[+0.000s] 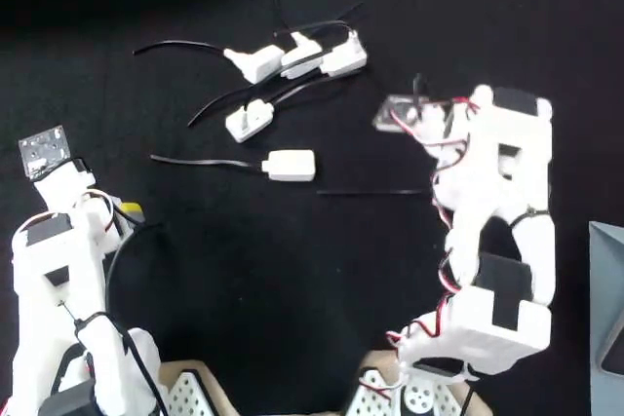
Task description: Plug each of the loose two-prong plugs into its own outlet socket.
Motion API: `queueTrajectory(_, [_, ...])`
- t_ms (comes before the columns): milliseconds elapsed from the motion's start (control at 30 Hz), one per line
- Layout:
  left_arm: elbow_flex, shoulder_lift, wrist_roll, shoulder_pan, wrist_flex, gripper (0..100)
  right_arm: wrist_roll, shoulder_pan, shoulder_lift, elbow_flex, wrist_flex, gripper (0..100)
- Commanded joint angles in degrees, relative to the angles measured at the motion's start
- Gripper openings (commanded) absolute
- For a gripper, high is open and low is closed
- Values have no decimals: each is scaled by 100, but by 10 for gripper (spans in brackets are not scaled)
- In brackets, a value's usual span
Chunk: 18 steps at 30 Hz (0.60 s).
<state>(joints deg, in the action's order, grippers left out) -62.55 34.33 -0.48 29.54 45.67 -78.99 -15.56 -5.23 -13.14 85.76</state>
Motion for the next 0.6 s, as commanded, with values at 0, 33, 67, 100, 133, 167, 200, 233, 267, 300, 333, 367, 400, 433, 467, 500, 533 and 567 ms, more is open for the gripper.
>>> queueTrajectory(0, [180,114,-9,-75,-88,288,-431,-114,215,-602,-1152,258])
queueTrajectory(33, [180,114,-9,-75,-88,288,-484,-105,215,-813,-1512,258])
queueTrajectory(67, [180,114,-9,-75,-88,288,-519,-97,215,-1042,-1873,258])
queueTrajectory(100, [180,114,-9,-75,-88,288,-545,-97,215,-1253,-2233,258])
queueTrajectory(133, [180,114,-9,-75,-88,288,-554,-97,215,-1437,-2567,257])
queueTrajectory(167, [180,114,-9,-75,-88,288,-554,-97,215,-1613,-2866,256])
queueTrajectory(200, [180,114,-9,-75,-88,288,-554,-114,215,-1763,-3103,254])
queueTrajectory(233, [180,114,-9,-75,-88,288,-554,-123,215,-1903,-3297,254])
queueTrajectory(267, [180,114,-9,-75,-88,288,-554,-123,215,-2035,-3455,254])
queueTrajectory(300, [180,114,-9,-75,-88,288,-554,-132,215,-2123,-3552,253])
queueTrajectory(333, [180,114,-9,-75,-88,288,-554,-141,215,-2193,-3596,246])
queueTrajectory(367, [180,114,-9,-75,-88,288,-554,-158,207,-2237,-3613,224])
queueTrajectory(400, [180,114,-9,-75,-88,288,-554,-158,207,-2264,-3613,190])
queueTrajectory(433, [180,114,-9,-75,-88,288,-554,-158,207,-2273,-3613,150])
queueTrajectory(467, [180,114,-9,-75,-88,288,-554,-167,180,-2273,-3613,106])
queueTrajectory(500, [180,114,-9,-75,-88,288,-554,-167,136,-2264,-3604,63])
queueTrajectory(533, [180,114,-9,-75,-88,288,-554,-176,66,-2246,-3604,22])
queueTrajectory(567, [180,114,-9,-75,-88,288,-554,-176,-4,-2237,-3613,8])
